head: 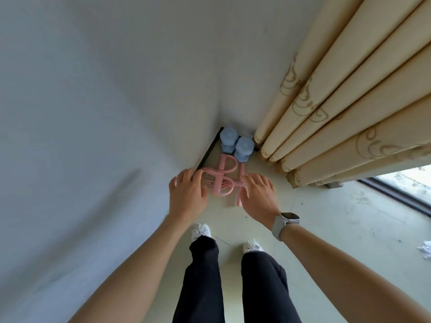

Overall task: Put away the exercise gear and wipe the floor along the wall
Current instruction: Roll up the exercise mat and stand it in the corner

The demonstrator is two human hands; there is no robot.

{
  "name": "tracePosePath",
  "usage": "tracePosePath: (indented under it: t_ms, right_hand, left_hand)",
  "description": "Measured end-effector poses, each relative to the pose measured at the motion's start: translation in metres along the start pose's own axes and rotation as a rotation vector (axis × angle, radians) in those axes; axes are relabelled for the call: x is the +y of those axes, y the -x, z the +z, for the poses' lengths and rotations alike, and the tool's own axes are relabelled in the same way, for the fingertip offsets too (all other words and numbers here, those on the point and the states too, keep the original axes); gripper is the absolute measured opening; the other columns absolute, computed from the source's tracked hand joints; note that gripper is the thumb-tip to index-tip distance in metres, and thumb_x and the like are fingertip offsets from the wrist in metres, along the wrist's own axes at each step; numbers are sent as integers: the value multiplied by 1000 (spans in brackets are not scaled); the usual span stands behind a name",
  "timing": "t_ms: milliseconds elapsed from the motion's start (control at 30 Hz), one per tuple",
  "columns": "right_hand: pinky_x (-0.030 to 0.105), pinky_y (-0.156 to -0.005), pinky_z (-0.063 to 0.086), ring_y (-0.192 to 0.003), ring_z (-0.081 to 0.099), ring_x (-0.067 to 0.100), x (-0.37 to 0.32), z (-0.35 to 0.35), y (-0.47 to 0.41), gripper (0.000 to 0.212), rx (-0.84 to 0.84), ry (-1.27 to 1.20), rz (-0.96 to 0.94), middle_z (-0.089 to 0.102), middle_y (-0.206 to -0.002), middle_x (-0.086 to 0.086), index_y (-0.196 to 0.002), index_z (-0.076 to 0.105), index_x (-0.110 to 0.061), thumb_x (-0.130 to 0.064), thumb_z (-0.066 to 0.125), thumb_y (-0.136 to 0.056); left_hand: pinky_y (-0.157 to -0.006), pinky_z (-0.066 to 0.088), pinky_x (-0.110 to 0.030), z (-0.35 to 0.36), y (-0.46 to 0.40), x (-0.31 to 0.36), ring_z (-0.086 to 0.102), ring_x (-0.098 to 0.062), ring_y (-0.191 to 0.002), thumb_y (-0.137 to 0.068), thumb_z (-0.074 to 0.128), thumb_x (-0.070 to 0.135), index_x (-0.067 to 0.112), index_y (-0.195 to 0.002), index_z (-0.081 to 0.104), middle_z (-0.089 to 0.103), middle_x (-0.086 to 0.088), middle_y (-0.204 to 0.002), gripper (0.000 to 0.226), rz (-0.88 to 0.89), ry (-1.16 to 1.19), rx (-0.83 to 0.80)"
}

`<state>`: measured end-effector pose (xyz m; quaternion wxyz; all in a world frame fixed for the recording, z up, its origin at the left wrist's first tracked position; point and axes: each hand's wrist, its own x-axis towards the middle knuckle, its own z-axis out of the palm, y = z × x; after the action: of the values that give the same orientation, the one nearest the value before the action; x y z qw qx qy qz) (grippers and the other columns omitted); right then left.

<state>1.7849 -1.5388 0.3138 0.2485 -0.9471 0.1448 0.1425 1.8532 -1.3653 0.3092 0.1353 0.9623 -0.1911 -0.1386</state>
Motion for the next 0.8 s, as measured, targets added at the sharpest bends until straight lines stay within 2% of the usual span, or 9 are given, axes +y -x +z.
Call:
tracePosePath:
  t_ms: [100,200,267,400,633,800]
  right_hand:
    - [38,-107,29,-121,42,25,-24,-24,36,34,-41,-2,-88,54,-126,6,-123,50,-16,-20,40,-91]
    - [41,-111,26,-128,36,25,-38,-29,70,37,-210,78,-238,46,-136,6,-127,46,-16,-24,37,-92]
    - [43,-112,23,-131,32,24,-45,-29,92,39,-312,124,-339,41,-141,4,-130,41,-18,-25,35,-93]
    - [36,-110,22,-131,31,21,-60,-21,141,37,-434,206,-548,42,-139,1,-131,41,-20,-24,36,-95]
    - [33,-108,27,-130,36,19,-128,28,264,39,-605,402,-1074,44,-140,-1,-134,41,-20,-25,35,-96]
    - [35,-111,28,-132,35,20,-167,69,392,39,-711,459,-1410,43,-140,1,-134,40,-18,-23,36,-96]
  left_hand:
    - [-105,31,-43,-35,50,15,42,-26,-127,-91,48,21,10,-130,47,51,-8,-134,41,-126,57,23]
    - [-107,28,-40,-49,111,26,41,-24,-129,-92,45,21,11,-134,44,49,-6,-136,43,-297,93,91]
    - [-107,29,-39,-48,156,34,41,-23,-129,-93,43,23,12,-134,43,49,-4,-137,42,-441,99,129]
    - [-102,34,-36,-30,259,57,46,-22,-124,-93,42,26,14,-132,44,51,-3,-134,41,-779,181,164]
    - [-97,37,-38,-16,456,90,49,-27,-118,-94,42,26,13,-132,45,53,-7,-131,41,-1324,234,346]
    - [-95,38,-38,-4,598,114,51,-25,-111,-93,40,25,10,-125,48,56,-9,-122,36,-1620,239,509]
